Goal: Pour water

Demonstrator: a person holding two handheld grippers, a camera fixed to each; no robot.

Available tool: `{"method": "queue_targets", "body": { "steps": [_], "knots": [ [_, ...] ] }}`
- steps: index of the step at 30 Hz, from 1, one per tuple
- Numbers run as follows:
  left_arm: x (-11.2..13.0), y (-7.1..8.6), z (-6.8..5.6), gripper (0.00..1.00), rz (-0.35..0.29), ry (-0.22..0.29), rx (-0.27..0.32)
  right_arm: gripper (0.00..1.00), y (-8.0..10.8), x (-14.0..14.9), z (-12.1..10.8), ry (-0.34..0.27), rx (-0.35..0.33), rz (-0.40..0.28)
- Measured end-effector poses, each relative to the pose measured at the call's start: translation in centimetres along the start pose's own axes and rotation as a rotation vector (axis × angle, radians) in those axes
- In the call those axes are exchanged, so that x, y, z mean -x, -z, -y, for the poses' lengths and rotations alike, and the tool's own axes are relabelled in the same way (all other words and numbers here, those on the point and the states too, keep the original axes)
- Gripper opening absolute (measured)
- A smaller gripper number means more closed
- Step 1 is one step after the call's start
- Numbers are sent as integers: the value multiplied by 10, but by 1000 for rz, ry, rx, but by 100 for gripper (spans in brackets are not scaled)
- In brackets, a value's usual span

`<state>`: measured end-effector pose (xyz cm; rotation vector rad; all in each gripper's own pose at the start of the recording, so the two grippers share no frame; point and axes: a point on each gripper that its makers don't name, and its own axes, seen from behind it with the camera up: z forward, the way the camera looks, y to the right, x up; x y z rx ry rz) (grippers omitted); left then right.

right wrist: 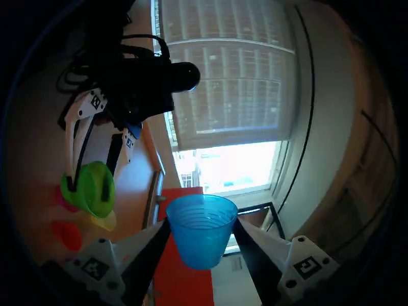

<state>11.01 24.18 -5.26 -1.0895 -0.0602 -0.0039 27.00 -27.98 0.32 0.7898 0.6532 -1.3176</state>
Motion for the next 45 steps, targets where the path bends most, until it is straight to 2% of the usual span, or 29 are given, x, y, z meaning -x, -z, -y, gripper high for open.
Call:
{"method": "queue_targets", "body": {
  "steps": [13,23,30,39,45],
  "knots": [
    [-3,0,4,85,4,-5,-13,89,3,7,8,-330,0,-19],
    [-1,1,6,85,13,-11,-23,89,6,5,3,-630,3,-39],
    [-3,1,7,85,14,-13,-26,89,6,3,7,-865,-24,-50],
    [-3,1,8,85,23,-20,-30,89,3,-8,12,-1106,-70,-64],
    [-3,2,9,85,23,-19,-32,89,1,-14,8,-1244,-92,-80]
  ]
}}
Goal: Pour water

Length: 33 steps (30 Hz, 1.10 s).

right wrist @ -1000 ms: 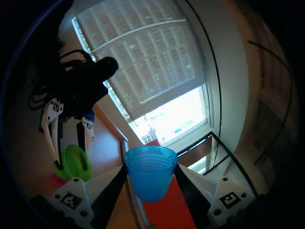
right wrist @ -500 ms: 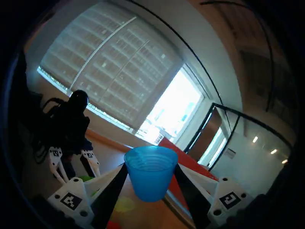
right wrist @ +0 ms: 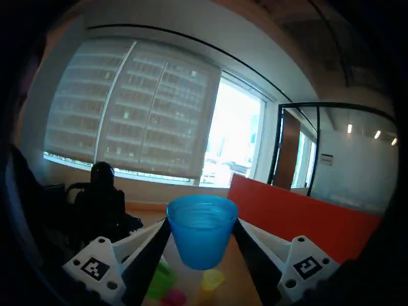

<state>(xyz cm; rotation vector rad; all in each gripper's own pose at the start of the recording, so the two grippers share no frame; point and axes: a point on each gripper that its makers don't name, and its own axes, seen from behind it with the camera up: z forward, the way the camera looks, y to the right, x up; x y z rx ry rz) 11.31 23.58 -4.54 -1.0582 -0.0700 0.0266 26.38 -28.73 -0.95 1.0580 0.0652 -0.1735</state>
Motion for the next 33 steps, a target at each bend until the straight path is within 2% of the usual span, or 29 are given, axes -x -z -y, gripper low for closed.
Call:
{"method": "queue_targets", "body": {
  "steps": [6,11,20,33],
  "knots": [
    [0,1,0,85,3,-3,-1,89,-1,0,0,-87,-14,10],
    [1,1,1,85,6,-4,-3,89,-1,-3,1,-129,-22,11],
    [6,3,1,85,30,-3,-1,89,4,0,-4,-128,-15,29],
    [37,6,4,85,155,-30,-6,89,19,24,-10,-114,-6,87]
  ]
}}
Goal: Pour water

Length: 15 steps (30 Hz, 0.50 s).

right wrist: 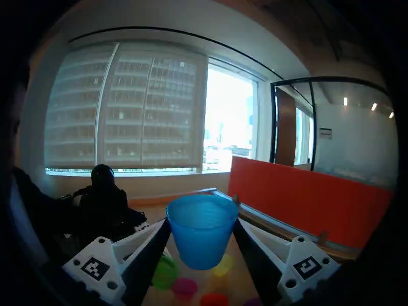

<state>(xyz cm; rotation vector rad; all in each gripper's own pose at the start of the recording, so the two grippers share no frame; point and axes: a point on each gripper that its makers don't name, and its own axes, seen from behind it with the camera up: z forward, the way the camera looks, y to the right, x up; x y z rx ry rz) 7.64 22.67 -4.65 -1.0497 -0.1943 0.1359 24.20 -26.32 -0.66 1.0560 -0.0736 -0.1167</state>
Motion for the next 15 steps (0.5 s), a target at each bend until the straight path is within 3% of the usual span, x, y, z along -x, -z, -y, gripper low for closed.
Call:
{"method": "queue_targets", "body": {
  "steps": [8,15],
  "knots": [
    [15,3,3,85,61,-14,-10,89,9,18,-5,13,6,35],
    [28,4,-3,85,112,-25,4,90,17,41,-3,13,-5,71]
  ]
}}
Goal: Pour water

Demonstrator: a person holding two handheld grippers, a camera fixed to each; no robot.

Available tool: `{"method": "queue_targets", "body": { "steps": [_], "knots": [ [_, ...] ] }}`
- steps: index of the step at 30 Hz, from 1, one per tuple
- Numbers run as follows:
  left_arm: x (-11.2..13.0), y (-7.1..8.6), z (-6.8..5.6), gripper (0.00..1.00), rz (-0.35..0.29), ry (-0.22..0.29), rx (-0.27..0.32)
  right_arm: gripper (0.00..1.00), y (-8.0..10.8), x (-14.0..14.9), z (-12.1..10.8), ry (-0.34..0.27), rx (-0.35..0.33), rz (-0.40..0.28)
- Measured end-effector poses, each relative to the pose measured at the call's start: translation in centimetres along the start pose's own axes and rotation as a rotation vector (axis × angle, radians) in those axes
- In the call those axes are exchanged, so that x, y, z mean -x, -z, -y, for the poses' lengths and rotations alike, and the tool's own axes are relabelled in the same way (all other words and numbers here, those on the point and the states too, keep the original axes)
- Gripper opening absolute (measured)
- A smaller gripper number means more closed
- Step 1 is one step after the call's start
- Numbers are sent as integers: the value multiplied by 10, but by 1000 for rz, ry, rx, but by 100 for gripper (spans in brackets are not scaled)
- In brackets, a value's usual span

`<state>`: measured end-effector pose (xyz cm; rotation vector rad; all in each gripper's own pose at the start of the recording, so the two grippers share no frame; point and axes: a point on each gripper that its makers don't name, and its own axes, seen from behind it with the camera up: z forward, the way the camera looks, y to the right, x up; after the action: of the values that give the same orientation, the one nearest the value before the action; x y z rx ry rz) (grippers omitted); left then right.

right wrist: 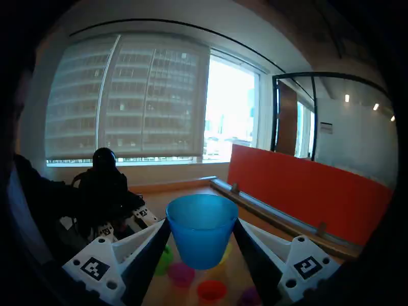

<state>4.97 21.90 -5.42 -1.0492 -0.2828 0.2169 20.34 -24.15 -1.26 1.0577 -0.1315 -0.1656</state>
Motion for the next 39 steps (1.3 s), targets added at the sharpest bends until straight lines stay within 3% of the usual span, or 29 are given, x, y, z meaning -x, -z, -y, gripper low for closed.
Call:
{"method": "queue_targets", "body": {
  "steps": [26,39],
  "knots": [
    [47,-3,-23,85,167,-47,51,91,18,72,1,-7,-8,121],
    [81,-2,-35,85,249,-36,91,91,19,111,18,7,-66,194]
  ]
}}
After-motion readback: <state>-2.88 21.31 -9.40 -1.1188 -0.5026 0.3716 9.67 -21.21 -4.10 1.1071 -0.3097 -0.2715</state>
